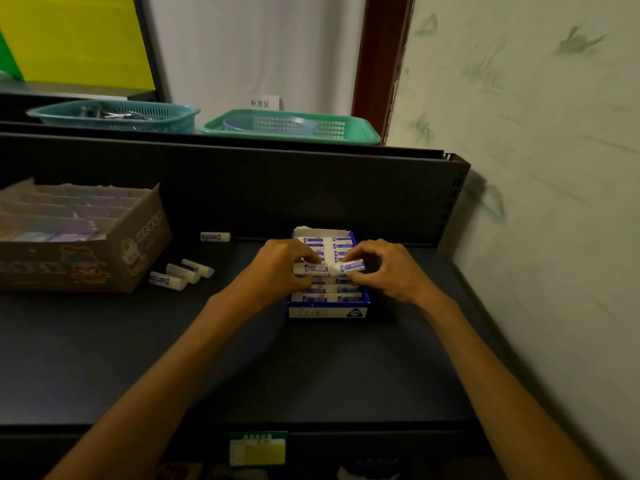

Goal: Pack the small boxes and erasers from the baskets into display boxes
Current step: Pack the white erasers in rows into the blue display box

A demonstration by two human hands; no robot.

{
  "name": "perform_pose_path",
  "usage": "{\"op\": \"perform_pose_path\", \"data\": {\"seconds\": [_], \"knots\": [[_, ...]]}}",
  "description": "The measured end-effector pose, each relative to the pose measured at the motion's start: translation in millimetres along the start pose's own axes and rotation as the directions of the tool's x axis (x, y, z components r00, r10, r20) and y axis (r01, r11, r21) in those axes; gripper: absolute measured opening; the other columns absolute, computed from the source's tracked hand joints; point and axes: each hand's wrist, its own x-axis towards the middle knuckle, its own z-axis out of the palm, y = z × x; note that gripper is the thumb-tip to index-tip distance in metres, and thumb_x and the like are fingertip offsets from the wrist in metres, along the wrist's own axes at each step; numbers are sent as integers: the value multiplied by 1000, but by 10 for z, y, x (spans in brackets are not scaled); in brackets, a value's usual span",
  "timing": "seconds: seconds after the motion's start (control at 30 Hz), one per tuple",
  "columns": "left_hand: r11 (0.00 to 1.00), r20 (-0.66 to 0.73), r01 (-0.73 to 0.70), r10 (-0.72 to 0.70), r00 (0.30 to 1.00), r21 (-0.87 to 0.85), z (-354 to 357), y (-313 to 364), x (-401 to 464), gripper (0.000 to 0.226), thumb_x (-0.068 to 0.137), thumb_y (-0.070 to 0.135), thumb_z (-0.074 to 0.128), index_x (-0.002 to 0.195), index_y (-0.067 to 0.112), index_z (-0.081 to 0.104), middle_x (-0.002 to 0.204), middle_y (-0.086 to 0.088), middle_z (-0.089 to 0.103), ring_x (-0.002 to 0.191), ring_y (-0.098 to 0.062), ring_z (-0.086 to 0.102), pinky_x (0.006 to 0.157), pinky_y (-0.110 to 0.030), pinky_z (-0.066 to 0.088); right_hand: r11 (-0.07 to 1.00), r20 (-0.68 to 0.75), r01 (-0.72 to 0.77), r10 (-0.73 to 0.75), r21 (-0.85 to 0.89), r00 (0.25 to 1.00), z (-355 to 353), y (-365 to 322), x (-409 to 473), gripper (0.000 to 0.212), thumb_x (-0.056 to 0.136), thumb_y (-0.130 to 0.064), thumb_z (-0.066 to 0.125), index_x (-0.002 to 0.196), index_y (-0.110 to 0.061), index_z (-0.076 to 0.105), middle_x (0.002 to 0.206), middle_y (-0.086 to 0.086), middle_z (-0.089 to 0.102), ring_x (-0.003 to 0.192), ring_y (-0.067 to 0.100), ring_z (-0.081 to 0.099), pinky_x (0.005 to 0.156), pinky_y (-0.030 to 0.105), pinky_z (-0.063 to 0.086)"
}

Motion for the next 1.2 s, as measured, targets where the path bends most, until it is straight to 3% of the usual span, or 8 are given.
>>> {"op": "perform_pose_path", "data": {"seconds": [0.13, 0.33, 0.67, 0.83, 1.2], "knots": [[997, 20, 2, -3, 1000, 75, 58, -29, 24, 39, 85, 25, 65, 123, 26, 58, 126, 3, 52, 117, -12, 44, 95, -25, 37, 999, -4, -16, 16, -48, 1000, 31, 21, -15, 29, 81, -24, 72, 106, -28, 58, 115, -3, 51, 102, 5, 48, 75, 11, 38], [990, 77, -20, 9, 997, 140, 102, -94, 32, 36, 88, 29, 61, 124, 28, 57, 128, 3, 51, 117, -12, 41, 95, -25, 35, 983, -11, 15, -17, -181, 1000, 48, -4, 17, 30, 82, -31, 71, 109, -26, 61, 116, -4, 55, 107, 7, 43, 93, 27, 35], [995, 102, -37, 27, 994, 95, 58, -105, 33, 35, 88, 26, 61, 122, 26, 59, 127, 3, 51, 115, -9, 47, 95, -24, 42, 936, 38, 24, -11, -352, 999, 57, 18, 57, 34, 85, -39, 66, 117, -29, 61, 125, -6, 52, 113, 8, 37, 92, 26, 26], [994, 98, -38, 28, 995, 106, 47, -104, 34, 34, 88, 27, 61, 122, 26, 59, 128, 3, 52, 114, -9, 49, 91, -21, 39, 921, 37, 14, 0, -389, 999, 74, 27, 67, 35, 82, -43, 68, 115, -33, 60, 125, -6, 53, 114, 14, 41, 93, 30, 32], [993, 138, -31, 15, 990, 113, 17, -96, 73, 32, 89, 27, 60, 121, 25, 59, 129, 3, 50, 118, -10, 46, 94, -23, 37, 926, 73, 71, -47, -372, 996, 43, -4, 79, 33, 86, -39, 65, 117, -29, 64, 123, -6, 56, 110, 10, 40, 92, 29, 29]]}}
